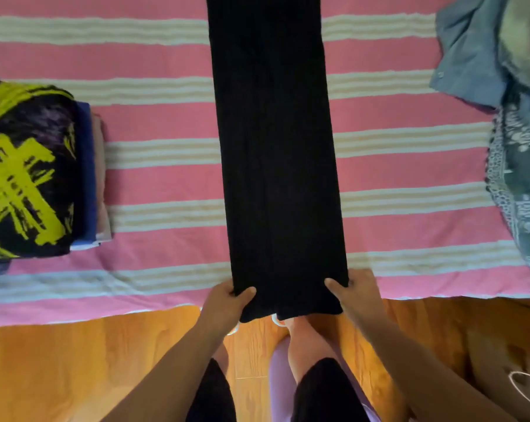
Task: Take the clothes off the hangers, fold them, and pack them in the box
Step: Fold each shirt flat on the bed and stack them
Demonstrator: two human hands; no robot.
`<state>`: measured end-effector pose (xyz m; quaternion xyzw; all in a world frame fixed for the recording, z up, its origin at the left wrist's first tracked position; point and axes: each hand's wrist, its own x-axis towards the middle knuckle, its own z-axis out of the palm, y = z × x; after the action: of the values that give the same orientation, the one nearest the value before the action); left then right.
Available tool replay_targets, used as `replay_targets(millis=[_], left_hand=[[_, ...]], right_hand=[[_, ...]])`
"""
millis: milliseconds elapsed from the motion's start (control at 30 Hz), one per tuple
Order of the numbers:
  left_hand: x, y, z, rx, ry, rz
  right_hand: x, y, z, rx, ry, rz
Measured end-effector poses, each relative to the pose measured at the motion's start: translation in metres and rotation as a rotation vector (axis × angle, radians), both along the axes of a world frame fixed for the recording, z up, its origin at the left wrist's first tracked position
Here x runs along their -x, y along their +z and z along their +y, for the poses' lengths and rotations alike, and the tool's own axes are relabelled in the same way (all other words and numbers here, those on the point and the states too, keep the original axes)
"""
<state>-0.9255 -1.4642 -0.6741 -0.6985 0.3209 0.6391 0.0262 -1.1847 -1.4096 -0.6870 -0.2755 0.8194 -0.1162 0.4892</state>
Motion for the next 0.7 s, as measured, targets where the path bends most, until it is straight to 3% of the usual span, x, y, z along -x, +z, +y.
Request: replay_targets(millis=[267,400,500,600,700], left_hand=[[0.0,0.04,0.07,-0.015,0.268,0.055],[0.012,0.083,0.037,0.003,0.358,-0.022],[0.023,0.113,-0.033,0.147,0.407,0.037],[0.031,0.145,-0.11,0.335,0.621,0.166],[0.03,0.135,-0.145,0.543,0.703,0.061]], right_hand=[[0.014,0.059,0.045,-0.208,0.025,-0.115],[0.01,0.103,0.009,-0.184,-0.24,-0.253],[0.018,0.129,-0.056,-0.036,-0.339,-0.302],[0.032,0.154,-0.128,0.257,-0.516,-0.468],[0.048,0.146,-0.17,0.403,-0.465,-0.399]])
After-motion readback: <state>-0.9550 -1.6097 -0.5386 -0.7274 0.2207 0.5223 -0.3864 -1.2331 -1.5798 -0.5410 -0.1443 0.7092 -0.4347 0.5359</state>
